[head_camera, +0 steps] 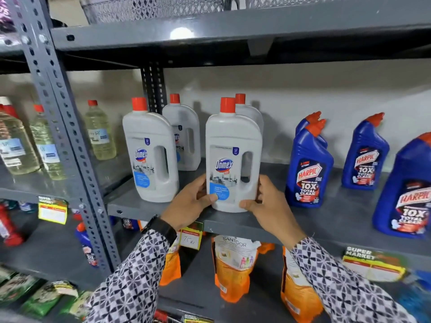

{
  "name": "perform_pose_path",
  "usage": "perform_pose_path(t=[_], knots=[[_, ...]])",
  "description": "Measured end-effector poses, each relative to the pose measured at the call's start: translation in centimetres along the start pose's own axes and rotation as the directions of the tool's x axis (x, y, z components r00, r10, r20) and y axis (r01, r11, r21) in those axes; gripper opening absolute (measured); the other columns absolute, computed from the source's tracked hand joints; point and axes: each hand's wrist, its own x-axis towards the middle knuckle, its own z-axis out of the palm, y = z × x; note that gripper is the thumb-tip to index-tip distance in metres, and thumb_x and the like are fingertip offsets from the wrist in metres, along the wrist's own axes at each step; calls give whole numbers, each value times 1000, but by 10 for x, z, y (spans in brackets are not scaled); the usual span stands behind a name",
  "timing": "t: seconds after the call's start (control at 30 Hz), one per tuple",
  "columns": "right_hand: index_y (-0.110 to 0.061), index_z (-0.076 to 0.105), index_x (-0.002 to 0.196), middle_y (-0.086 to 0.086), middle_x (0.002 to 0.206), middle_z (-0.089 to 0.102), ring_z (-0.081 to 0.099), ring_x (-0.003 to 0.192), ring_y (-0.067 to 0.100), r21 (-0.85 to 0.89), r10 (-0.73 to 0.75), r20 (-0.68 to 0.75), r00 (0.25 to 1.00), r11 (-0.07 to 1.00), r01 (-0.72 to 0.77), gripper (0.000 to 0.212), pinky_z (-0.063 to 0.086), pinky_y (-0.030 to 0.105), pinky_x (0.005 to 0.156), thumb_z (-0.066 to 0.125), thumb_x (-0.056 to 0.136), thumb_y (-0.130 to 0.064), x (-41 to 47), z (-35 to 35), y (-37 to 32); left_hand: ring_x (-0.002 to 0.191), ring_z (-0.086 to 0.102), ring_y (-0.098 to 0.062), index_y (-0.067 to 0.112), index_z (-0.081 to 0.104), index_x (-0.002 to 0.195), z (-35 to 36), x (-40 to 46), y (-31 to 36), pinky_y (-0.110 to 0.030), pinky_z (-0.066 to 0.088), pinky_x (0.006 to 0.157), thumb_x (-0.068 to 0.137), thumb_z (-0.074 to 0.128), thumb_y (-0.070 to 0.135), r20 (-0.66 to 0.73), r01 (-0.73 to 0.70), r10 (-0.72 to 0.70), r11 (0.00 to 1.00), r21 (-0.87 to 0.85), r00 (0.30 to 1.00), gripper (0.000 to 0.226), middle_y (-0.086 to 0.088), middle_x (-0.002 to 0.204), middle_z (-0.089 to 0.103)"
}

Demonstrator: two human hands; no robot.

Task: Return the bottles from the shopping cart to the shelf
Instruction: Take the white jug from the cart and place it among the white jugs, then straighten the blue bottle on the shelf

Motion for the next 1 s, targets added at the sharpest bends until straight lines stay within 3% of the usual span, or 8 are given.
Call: perform_pose_path(t=[0.2,0.27,0.33,0.43,0.57,0.67,0.77,1.0], knots=[[-30,51,143,-13,119,70,71,108,6,52,10,4,1000,999,-10,66,61,28,90,83,87,-15,-14,-8,-11,115,65,7,32,44,148,4,-6,3,-32,51,109,94,66,13,-93,-9,5,999,-40,996,61,17,129,69],[-29,55,142,-13,115,70,72,103,4,70,-17,-168,986,997,29,60,59,25,86,81,90,-16,-28,-20,-12,113,67,0,31,45,148,12,-16,11,-34,53,105,92,68,8,-346,-47,-13,985,-164,938,64,12,127,69],[-23,63,128,-5,109,73,74,98,11,103,-41,-456,889,990,98,42,59,22,81,78,91,-11,-39,-40,-7,106,69,-13,26,60,136,25,-28,28,-38,55,100,93,66,1,-503,-159,-15,940,-302,864,50,1,118,73],[-11,60,129,9,117,67,71,105,23,58,-45,-648,760,992,109,42,52,6,78,72,91,1,-37,-75,11,106,72,-16,24,72,120,64,-34,56,-38,57,96,93,65,1,-423,-198,54,931,-305,904,37,2,114,77],[-12,43,151,-8,129,58,60,115,6,92,48,-424,904,996,-9,72,50,15,93,74,88,7,-18,-115,26,120,63,-2,24,52,145,125,-8,93,-21,51,103,98,59,12,-160,-135,109,978,-158,981,49,3,139,65],[-21,47,148,-3,129,67,68,118,15,119,82,-242,967,991,-54,77,58,39,101,79,83,5,-2,-126,37,138,46,-8,25,19,160,153,36,96,-32,41,116,97,60,20,6,-32,34,982,-184,999,75,-1,158,44],[-18,52,141,6,134,70,69,122,23,154,92,-164,982,986,-67,67,57,54,106,80,84,2,0,-132,47,127,62,-16,25,49,144,165,60,87,-47,47,114,93,63,19,-5,-16,16,990,-143,1000,54,-1,139,65],[-14,50,145,4,133,71,71,118,12,188,48,-131,990,982,-23,65,62,35,98,77,89,3,-31,-153,51,119,68,-9,17,57,137,179,35,95,-33,53,106,95,65,10,-20,-55,53,988,-145,998,43,0,128,72]])
